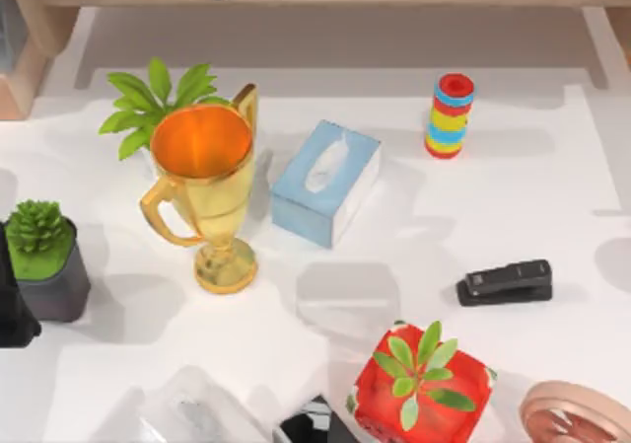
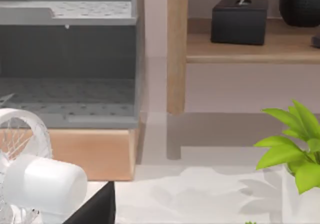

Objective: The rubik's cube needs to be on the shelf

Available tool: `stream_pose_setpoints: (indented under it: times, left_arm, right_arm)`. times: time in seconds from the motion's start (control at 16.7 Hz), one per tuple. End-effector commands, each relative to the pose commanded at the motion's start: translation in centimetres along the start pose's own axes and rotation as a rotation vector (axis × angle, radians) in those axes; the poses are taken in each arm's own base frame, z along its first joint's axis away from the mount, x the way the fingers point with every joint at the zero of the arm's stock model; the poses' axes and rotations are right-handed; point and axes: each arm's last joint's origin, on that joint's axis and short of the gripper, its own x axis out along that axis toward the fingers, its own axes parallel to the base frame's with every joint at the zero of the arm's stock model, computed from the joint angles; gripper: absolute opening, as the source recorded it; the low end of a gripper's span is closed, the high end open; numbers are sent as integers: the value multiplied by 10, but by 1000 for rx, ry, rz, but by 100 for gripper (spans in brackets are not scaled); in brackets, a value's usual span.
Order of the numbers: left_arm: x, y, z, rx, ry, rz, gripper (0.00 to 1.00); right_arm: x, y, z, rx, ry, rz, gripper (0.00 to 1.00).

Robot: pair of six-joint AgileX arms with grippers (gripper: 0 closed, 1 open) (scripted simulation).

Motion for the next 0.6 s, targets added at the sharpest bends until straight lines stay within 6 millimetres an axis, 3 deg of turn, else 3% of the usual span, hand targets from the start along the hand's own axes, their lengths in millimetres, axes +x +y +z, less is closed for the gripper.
stream_pose_setpoints:
  times: [0.18,0.3,0.6]
  left_arm:
    - [0,0,0,0,0,0,100]
    - [0,0,0,0,0,0,100]
    - [0,0,0,0,0,0,100]
  right_arm:
    - [24,-31,36,138,54,129,100]
    - [36,-41,67,223,96,237,100]
    - [52,-30,147,382,244,553,100]
